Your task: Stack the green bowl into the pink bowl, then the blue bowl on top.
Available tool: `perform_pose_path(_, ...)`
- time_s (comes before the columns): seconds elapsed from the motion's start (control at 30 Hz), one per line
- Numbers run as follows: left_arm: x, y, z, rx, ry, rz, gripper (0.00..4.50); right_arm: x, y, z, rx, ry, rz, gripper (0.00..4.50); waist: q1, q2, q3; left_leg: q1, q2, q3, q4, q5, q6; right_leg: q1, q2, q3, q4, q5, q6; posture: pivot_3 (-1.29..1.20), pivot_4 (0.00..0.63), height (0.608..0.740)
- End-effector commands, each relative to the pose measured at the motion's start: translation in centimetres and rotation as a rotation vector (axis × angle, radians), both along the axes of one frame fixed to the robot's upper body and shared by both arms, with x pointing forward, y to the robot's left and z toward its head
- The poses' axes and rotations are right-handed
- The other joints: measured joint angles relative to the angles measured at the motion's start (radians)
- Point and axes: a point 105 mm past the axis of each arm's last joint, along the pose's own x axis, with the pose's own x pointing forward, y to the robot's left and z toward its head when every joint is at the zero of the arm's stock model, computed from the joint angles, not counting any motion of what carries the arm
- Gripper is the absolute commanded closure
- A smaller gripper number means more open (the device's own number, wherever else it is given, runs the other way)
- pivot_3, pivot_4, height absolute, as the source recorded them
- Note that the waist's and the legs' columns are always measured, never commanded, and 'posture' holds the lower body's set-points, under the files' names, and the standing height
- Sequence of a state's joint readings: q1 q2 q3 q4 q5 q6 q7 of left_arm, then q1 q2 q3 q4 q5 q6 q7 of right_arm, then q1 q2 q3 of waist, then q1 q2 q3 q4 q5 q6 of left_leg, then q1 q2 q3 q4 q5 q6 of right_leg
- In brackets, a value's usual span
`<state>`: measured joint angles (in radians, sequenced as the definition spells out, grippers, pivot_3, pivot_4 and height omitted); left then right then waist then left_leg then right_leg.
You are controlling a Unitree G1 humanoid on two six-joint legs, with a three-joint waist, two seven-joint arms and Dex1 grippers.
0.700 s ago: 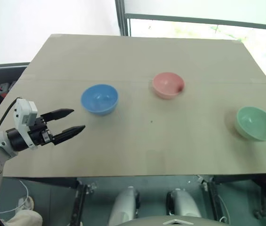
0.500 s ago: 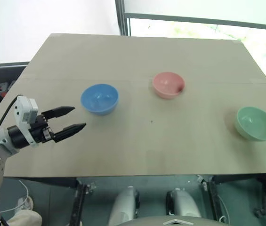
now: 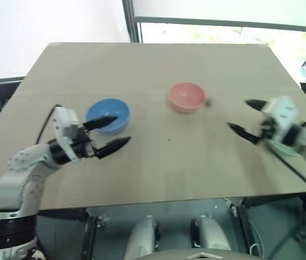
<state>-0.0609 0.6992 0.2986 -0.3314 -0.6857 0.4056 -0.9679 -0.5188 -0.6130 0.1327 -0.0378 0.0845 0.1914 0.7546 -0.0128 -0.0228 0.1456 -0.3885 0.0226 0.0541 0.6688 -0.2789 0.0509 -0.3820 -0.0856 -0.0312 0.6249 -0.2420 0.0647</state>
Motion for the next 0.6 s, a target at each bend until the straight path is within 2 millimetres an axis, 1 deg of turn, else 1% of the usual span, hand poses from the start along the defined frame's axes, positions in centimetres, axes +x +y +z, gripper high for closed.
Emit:
perform_pose_path(0.03, -1.0, -0.5, 0.9, 0.001, -0.043, 0.024, 0.03, 3.1, 2.5, -1.3, -0.16, -0.06, 0.038, 0.0, 0.009, 0.0, 0.0, -0.005, -0.001, -0.003, 0.0, 0.0, 0.0, -0.003, 0.0, -0.002, 0.0, 0.0, 0.0, 0.0, 0.15, 0.74)
perform_pose_path(0.13, -1.6, -0.5, 0.8, 0.0, -0.046, 0.048, 0.03, 4.9, 4.5, -2.2, -0.234, -0.069, 0.084, 0.0, 0.003, 0.001, 0.0, -0.015, -0.003, -0.003, -0.001, 0.0, 0.0, -0.011, -0.001, -0.003, 0.0, 0.001, 0.001, 0.0, 0.15, 0.74)
perform_pose_path(0.2, -2.0, -0.3, 0.7, 0.002, -0.053, 0.074, 0.03, 5.8, 5.6, -3.2, -0.28, -0.05, 0.116, 0.0, 0.002, 0.001, 0.0, -0.018, -0.003, -0.005, 0.0, 0.0, 0.0, -0.012, -0.002, -0.007, 0.0, 0.001, 0.001, 0.0, 0.15, 0.74)
perform_pose_path(0.27, -2.4, -0.2, 0.7, -0.01, -0.056, 0.095, 0.0, 6.5, 6.0, -3.6, -0.308, -0.047, 0.123, 0.52, -0.003, 0.002, 0.001, -0.018, -0.002, -0.005, 0.0, 0.0, 0.0, -0.012, -0.001, -0.008, -0.001, 0.001, 0.001, 0.0, 0.15, 0.74)
perform_pose_path(0.3, -2.5, -0.1, 0.8, -0.012, -0.057, 0.107, 0.0, 6.5, 6.2, -3.8, -0.326, -0.044, 0.143, 0.77, -0.004, 0.002, 0.001, -0.018, -0.002, -0.004, 0.0, 0.0, -0.001, -0.012, -0.001, -0.009, -0.001, 0.001, 0.001, 0.0, 0.15, 0.74)
perform_pose_path(0.4, -3.0, 0.4, 0.6, -0.012, -0.05, 0.138, 0.0, 6.7, 6.8, -3.4, -0.332, -0.067, 0.173, 2.11, -0.004, 0.003, 0.001, -0.016, -0.001, -0.005, 0.0, 0.002, -0.003, -0.01, 0.0, -0.01, -0.001, 0.0, 0.001, 0.0, 0.15, 0.74)
perform_pose_path(0.43, -3.2, 0.5, 0.5, -0.012, -0.044, 0.146, 0.0, 6.6, 6.9, -3.2, -0.333, -0.079, 0.183, 2.48, -0.004, 0.003, 0.002, -0.014, -0.001, -0.005, 0.0, 0.002, -0.004, -0.01, 0.0, -0.01, -0.001, 0.0, 0.001, 0.0, 0.15, 0.74)
perform_pose_path(0.47, -3.3, 0.5, 0.4, -0.012, -0.041, 0.15, 0.0, 6.6, 7.0, -3.1, -0.339, -0.089, 0.192, 2.48, -0.005, 0.003, 0.002, -0.013, -0.001, -0.005, 0.0, 0.003, -0.005, -0.009, 0.0, -0.009, -0.001, 0.0, 0.001, 0.0, 0.15, 0.74)
perform_pose_path(0.5, -3.4, 0.5, 0.3, -0.012, -0.038, 0.153, 0.0, 6.5, 7.1, -2.9, -0.348, -0.103, 0.205, 3.11, -0.006, 0.004, 0.002, -0.01, -0.001, -0.005, 0.0, 0.003, -0.005, -0.007, 0.0, -0.009, 0.0, 0.0, 0.001, 0.0, 0.15, 0.74)
perform_pose_path(0.53, -3.4, 0.5, 0.1, -0.012, -0.032, 0.155, 0.0, 6.4, 7.2, -2.5, -0.341, -0.117, 0.212, 3.35, -0.006, 0.004, 0.002, -0.009, 0.0, -0.005, 0.0, 0.003, -0.006, -0.006, 0.0, -0.009, 0.0, 0.0, 0.001, 0.0, 0.15, 0.74)
perform_pose_path(0.57, -3.3, 0.4, 0.0, -0.013, -0.023, 0.16, 0.0, 6.2, 7.3, -2.1, -0.326, -0.121, 0.217, 3.86, -0.005, 0.004, 0.002, -0.008, 0.0, -0.005, 0.0, 0.003, -0.006, -0.005, 0.0, -0.009, 0.0, 0.0, 0.0, 0.0, 0.15, 0.74)
perform_pose_path(0.6, -3.1, 0.5, -0.2, -0.01, -0.018, 0.17, 0.0, 6.0, 7.3, -1.7, -0.306, -0.12, 0.224, 4.21, -0.004, 0.004, 0.002, -0.008, 0.0, -0.005, 0.0, 0.004, -0.006, -0.005, 0.001, -0.009, 0.001, 0.0, 0.0, 0.0, 0.15, 0.74)
